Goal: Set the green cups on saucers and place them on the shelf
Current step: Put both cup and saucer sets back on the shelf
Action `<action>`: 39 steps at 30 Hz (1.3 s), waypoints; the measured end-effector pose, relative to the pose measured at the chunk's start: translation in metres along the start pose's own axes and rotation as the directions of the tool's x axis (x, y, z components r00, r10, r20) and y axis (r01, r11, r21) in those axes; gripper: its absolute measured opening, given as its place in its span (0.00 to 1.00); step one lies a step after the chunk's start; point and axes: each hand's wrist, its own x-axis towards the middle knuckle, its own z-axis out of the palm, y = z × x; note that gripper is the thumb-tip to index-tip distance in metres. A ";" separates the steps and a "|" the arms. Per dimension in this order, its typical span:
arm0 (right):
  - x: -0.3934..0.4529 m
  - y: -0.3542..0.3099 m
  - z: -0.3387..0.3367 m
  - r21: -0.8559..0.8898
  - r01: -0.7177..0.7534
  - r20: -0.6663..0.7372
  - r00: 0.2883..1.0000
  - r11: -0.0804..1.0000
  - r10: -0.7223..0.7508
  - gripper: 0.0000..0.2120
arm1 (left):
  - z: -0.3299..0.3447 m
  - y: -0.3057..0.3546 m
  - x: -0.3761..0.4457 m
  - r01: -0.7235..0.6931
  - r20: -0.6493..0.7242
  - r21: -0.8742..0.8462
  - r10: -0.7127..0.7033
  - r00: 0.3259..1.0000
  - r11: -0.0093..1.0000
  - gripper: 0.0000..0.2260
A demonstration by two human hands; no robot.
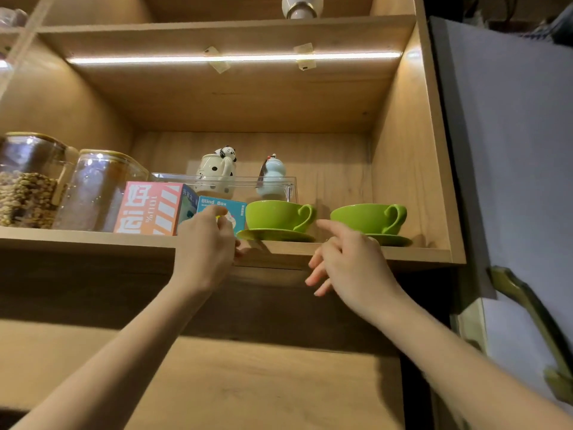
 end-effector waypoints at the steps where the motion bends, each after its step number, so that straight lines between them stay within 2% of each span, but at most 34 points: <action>1: -0.011 0.004 0.002 -0.223 0.199 -0.044 0.976 0.954 -0.214 0.17 | -0.001 -0.007 -0.003 -0.141 -0.026 0.149 0.146 0.989 0.979 0.14; 2: -0.017 0.006 0.005 -0.393 0.321 -0.010 0.936 0.862 -0.353 0.20 | -0.001 -0.013 -0.006 -0.221 0.019 0.226 0.222 0.975 0.949 0.16; 3: -0.020 0.005 0.009 -0.500 0.379 0.056 0.912 0.779 -0.407 0.22 | 0.002 -0.018 -0.007 -0.261 0.102 0.246 0.243 0.965 0.933 0.18; 5: -0.017 0.004 0.017 -0.594 0.402 0.163 0.909 0.697 -0.385 0.26 | 0.008 -0.029 -0.008 -0.303 0.263 0.295 0.227 0.938 0.906 0.24; 7: -0.010 0.005 0.024 -0.604 0.366 0.219 0.930 0.708 -0.293 0.28 | 0.011 -0.037 -0.008 -0.326 0.312 0.368 0.215 0.925 0.871 0.29; 9: -0.007 0.009 0.028 -0.584 0.328 0.219 0.945 0.743 -0.245 0.29 | 0.010 -0.040 -0.008 -0.313 0.294 0.384 0.206 0.933 0.869 0.32; 14: -0.002 0.015 0.026 -0.628 0.295 0.174 0.955 0.720 -0.240 0.29 | 0.010 -0.033 -0.012 -0.288 0.289 0.272 0.208 0.935 0.918 0.32; 18: 0.001 0.016 0.024 -0.643 0.295 0.165 0.955 0.707 -0.248 0.28 | 0.013 -0.027 -0.016 -0.227 0.285 0.175 0.171 0.943 0.958 0.26; 20: 0.001 0.017 0.024 -0.648 0.291 0.156 0.955 0.704 -0.251 0.28 | 0.012 -0.025 -0.019 -0.233 0.281 0.161 0.182 0.942 0.959 0.28; 30: 0.005 0.020 0.022 -0.701 0.240 0.126 0.968 0.672 -0.215 0.30 | 0.021 -0.026 -0.038 -0.360 0.265 0.237 0.297 0.917 0.902 0.30; 39: 0.002 0.015 0.017 -0.679 0.251 0.140 0.967 0.690 -0.215 0.29 | 0.021 -0.025 -0.042 -0.361 0.295 0.255 0.283 0.913 0.897 0.32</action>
